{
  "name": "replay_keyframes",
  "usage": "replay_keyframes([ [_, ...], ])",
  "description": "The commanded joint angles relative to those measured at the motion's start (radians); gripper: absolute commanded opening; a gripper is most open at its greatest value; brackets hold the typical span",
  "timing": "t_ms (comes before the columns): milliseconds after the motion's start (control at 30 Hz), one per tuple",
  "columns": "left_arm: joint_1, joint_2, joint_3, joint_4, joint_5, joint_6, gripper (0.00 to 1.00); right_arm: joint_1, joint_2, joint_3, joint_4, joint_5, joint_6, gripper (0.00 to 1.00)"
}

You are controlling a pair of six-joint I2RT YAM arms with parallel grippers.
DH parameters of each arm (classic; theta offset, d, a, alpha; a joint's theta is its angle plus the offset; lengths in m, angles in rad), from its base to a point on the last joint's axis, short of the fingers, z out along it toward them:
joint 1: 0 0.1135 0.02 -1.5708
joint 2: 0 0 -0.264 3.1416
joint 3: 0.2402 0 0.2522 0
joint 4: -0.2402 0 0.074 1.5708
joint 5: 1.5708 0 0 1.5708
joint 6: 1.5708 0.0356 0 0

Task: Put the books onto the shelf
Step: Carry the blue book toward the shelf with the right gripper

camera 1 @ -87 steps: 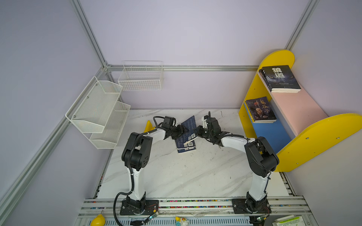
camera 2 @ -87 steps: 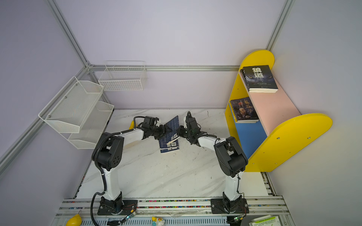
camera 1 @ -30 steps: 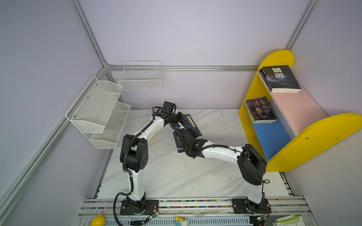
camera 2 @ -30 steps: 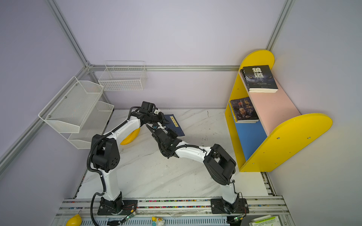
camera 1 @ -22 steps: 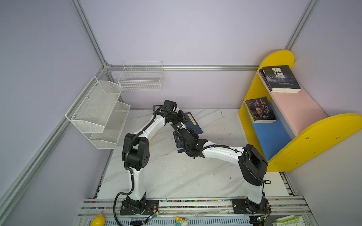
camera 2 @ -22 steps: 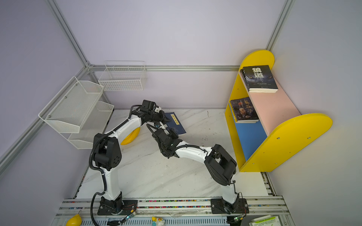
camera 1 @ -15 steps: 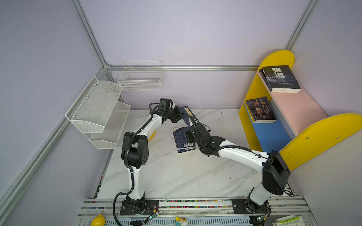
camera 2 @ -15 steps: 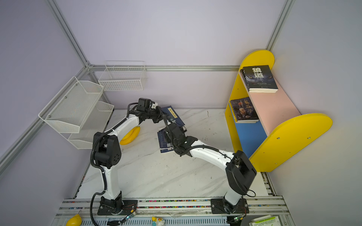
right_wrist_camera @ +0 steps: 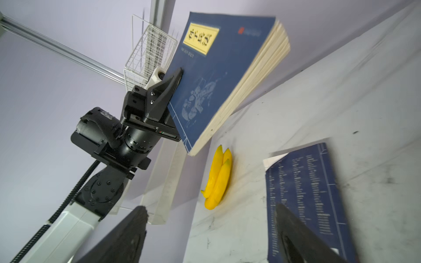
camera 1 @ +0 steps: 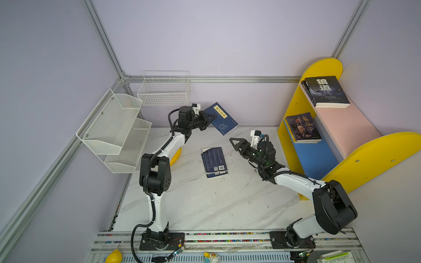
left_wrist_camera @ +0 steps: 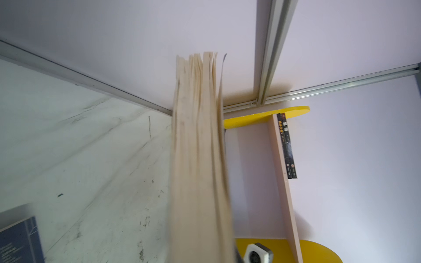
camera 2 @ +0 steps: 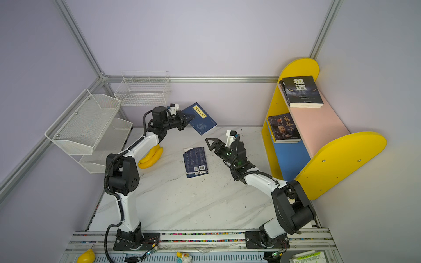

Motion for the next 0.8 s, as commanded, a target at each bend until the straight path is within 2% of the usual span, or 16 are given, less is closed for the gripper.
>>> replay_keyframes([
  [0,-0.005,-0.101,-0.027,0.197,0.054,-0.081,0.01,-0.007,0.042,-0.005,0.3,-0.074,0.182,0.87],
  [267,-0.012,-0.158,-0.121,0.247,0.092,-0.118,0.02,-0.012,0.097,0.038,0.428,-0.05,0.21,0.86],
  [400,-0.02,-0.163,-0.133,0.312,0.111,-0.174,0.02,-0.018,0.146,0.068,0.483,-0.046,0.244,0.86],
  [600,-0.028,-0.166,-0.143,0.324,0.12,-0.183,0.02,-0.021,0.163,0.089,0.544,-0.018,0.261,0.86],
  [700,-0.029,-0.165,-0.139,0.333,0.129,-0.189,0.02,-0.026,0.165,0.087,0.544,0.002,0.267,0.83],
  [767,-0.029,-0.167,-0.137,0.337,0.134,-0.191,0.02,-0.03,0.171,0.084,0.545,0.017,0.274,0.78],
])
